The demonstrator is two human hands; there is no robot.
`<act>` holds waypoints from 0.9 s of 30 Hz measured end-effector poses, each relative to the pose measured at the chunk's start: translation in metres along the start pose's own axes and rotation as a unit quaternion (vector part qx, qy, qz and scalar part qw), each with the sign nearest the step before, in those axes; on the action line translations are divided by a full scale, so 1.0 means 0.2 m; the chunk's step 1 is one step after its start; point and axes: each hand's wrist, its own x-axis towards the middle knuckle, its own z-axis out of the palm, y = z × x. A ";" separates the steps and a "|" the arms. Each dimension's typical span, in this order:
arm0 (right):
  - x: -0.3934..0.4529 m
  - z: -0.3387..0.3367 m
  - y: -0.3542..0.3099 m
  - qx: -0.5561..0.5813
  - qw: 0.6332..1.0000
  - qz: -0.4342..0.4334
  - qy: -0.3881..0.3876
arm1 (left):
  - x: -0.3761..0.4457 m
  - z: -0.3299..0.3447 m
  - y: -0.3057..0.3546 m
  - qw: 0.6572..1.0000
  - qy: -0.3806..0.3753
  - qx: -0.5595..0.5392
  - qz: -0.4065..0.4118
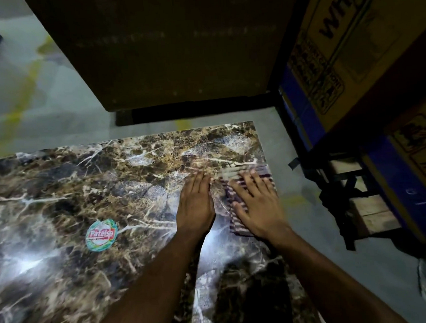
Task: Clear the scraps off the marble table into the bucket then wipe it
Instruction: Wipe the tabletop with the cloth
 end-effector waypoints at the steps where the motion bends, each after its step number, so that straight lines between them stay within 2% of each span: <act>1: -0.02 0.00 0.03 -0.001 1.000 0.031 0.005 | -0.03 0.01 0.00 1.000 -0.003 -0.002 0.000; 4: 0.00 -0.01 -0.05 0.007 0.996 0.084 0.021 | -0.14 0.00 0.01 1.000 -0.005 0.003 0.009; 7: -0.13 0.01 -0.23 0.008 1.000 0.025 -0.005 | -0.27 0.00 0.03 1.000 -0.009 0.009 0.015; 10: -0.46 0.06 -0.20 0.008 1.000 -0.013 -0.021 | -0.43 -0.01 0.03 1.000 -0.003 0.006 0.014; 13: -0.57 0.08 -0.07 0.009 0.999 0.036 0.003 | -0.60 0.01 0.05 1.000 -0.015 0.011 0.018; 16: -0.50 0.08 -0.15 0.019 0.996 0.084 0.014 | -0.70 0.01 0.05 0.999 -0.014 0.014 0.034; 19: -0.66 0.11 -0.31 0.021 1.000 0.013 -0.009 | -0.82 0.01 0.08 0.999 -0.015 0.011 0.028; 21: -0.87 0.13 -0.29 0.017 0.999 -0.016 -0.025 | -0.87 0.01 0.07 1.000 -0.012 0.002 0.028; 23: -1.00 0.15 -0.18 0.012 1.000 0.007 -0.012 | -0.94 0.02 0.07 0.999 -0.020 0.010 0.033; 27: -0.89 0.15 -0.17 0.009 0.995 0.095 0.016 | -1.06 0.04 0.09 0.999 -0.011 0.018 0.026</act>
